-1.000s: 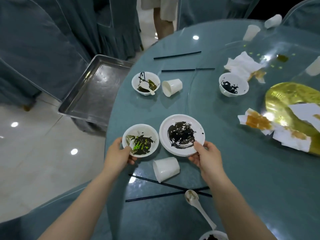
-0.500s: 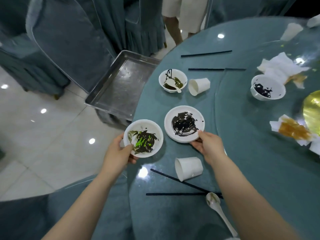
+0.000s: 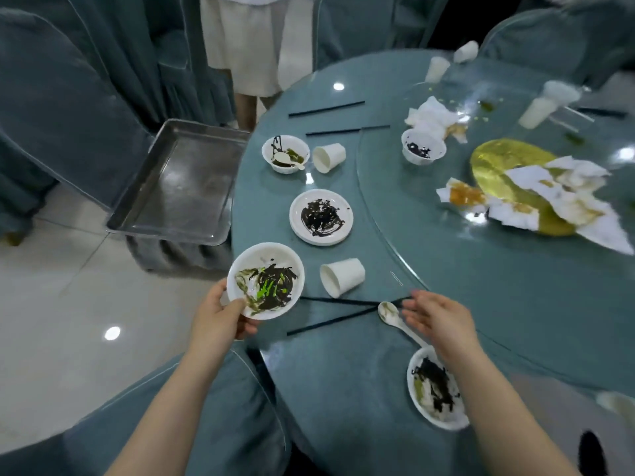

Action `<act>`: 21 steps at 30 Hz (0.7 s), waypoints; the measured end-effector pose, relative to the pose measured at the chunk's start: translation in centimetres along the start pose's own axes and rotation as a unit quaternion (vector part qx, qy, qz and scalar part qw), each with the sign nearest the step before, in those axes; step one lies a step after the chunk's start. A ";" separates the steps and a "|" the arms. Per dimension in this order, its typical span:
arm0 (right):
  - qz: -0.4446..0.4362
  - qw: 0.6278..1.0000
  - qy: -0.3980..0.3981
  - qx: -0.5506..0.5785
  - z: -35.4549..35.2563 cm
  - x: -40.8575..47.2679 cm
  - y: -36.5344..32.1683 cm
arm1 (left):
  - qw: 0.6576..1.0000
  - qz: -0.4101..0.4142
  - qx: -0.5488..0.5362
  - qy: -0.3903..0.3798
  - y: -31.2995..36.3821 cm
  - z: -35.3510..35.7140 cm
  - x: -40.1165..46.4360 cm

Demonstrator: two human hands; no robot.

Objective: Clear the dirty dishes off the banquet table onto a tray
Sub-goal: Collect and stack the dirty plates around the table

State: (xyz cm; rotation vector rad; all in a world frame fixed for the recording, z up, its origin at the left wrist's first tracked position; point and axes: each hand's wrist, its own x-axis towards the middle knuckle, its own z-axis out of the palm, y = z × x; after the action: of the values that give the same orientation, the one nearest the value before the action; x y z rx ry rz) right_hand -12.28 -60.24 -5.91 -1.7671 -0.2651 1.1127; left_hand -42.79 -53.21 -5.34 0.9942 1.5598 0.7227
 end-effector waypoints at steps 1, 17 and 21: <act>0.004 1.000 0.016 -0.005 -1.1 -1.4 1.3 | 1.000 0.002 0.000 -0.014 -0.2 -0.2 -0.5; 0.128 0.973 0.172 0.087 -5.0 -12.3 14.5 | 0.991 0.029 0.013 -0.128 -4.0 -5.6 -8.1; 0.095 0.966 0.207 0.127 -4.3 -10.1 13.0 | 0.989 0.034 0.013 -0.141 -4.7 -6.4 -9.4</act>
State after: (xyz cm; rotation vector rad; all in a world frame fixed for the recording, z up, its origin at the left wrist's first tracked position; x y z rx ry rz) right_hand -18.32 -75.41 -10.55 -1.7670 0.2937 0.8364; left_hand -49.57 -63.31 -3.59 1.1227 1.2965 0.5813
